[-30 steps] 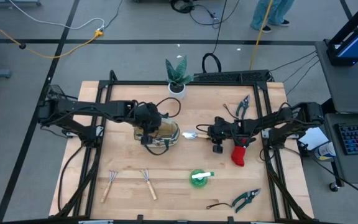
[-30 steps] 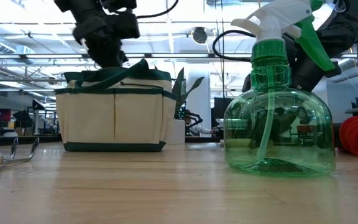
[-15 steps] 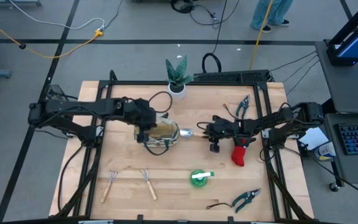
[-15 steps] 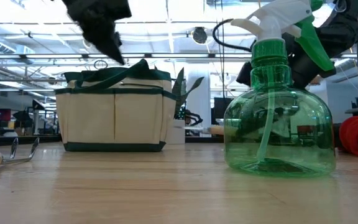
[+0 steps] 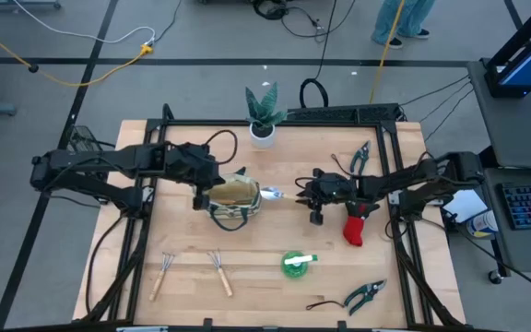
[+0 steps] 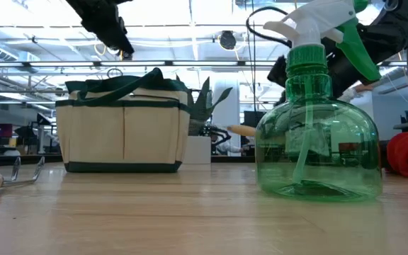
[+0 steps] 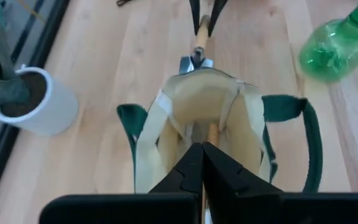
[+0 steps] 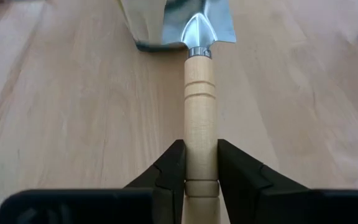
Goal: Pick & Place Garden tools in Gardening bag
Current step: Put the brown trowel into the white gardening bag
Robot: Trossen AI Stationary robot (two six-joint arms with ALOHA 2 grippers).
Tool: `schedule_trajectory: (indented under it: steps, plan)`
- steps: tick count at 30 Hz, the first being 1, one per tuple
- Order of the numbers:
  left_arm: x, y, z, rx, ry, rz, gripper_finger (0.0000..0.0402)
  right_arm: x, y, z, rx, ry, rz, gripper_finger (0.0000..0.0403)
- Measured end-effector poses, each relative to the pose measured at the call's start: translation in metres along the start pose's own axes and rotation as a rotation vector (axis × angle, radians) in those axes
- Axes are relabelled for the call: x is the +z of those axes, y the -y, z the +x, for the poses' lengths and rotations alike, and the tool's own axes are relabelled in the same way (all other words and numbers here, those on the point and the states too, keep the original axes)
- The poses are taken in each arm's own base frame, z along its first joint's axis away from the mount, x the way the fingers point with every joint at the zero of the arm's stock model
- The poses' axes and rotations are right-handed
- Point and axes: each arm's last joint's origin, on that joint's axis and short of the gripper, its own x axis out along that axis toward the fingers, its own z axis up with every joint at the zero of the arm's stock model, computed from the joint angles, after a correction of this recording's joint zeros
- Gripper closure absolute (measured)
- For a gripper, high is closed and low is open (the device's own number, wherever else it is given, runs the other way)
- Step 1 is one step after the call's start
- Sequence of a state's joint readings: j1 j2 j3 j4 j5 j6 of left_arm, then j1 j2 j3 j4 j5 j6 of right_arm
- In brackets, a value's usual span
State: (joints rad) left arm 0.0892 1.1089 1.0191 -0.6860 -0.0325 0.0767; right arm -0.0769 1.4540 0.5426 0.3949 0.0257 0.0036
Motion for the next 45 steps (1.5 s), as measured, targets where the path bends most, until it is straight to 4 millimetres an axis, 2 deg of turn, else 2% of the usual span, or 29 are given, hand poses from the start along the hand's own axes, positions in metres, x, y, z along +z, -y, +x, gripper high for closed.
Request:
schedule_trajectory:
  steps: [14, 23, 30, 40, 45]
  plan:
    - [-0.002, 0.007, -0.028, 0.03, 0.083, 0.024, 0.0399, 0.027, 0.0, -0.034, 0.002, 0.161, -0.041, 0.0331]
    - [-0.005, 0.008, -0.045, 0.059, 0.133, 0.024, 0.04, 0.036, 0.0, -0.041, 0.027, 0.242, -0.064, 0.0336]
    - [-0.006, 0.008, -0.049, 0.066, 0.15, 0.022, 0.04, 0.048, -0.001, -0.043, 0.045, 0.321, -0.085, 0.0336]
    - [-0.007, 0.008, -0.053, 0.068, 0.16, 0.026, 0.04, 0.082, -0.001, -0.052, 0.018, 0.462, -0.183, 0.0336]
    - [-0.007, 0.008, -0.054, 0.068, 0.165, 0.026, 0.04, 0.092, -0.002, -0.054, 0.011, 0.488, -0.215, 0.0336]
